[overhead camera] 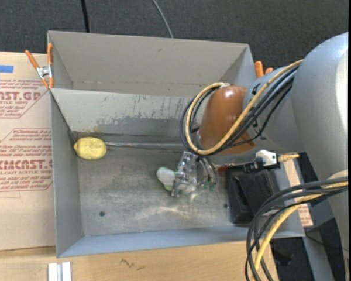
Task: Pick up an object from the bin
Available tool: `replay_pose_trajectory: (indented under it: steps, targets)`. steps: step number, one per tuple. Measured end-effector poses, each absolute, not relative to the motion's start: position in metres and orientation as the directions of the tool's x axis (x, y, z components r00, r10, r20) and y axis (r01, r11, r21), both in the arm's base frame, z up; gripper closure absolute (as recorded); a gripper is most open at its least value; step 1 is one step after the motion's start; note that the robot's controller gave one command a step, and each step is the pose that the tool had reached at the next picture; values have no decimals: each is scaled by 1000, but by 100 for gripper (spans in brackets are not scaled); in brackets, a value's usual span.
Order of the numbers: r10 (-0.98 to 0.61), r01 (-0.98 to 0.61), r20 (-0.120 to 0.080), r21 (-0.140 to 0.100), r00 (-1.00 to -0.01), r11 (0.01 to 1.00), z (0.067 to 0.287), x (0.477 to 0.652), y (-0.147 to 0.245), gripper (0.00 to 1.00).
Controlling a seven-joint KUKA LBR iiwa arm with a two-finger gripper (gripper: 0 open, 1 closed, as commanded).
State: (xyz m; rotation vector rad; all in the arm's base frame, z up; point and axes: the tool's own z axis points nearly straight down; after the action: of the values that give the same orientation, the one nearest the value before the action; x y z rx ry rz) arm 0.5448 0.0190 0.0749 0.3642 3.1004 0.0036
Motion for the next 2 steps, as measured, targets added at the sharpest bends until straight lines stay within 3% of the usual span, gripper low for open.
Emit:
replay_pose_trajectory:
  steps: [1,2]
  targets:
    - [232,232,-19,4,-973,973,76,545,19,100]
    - [231,231,-4,2,-973,973,83,542,19,100]
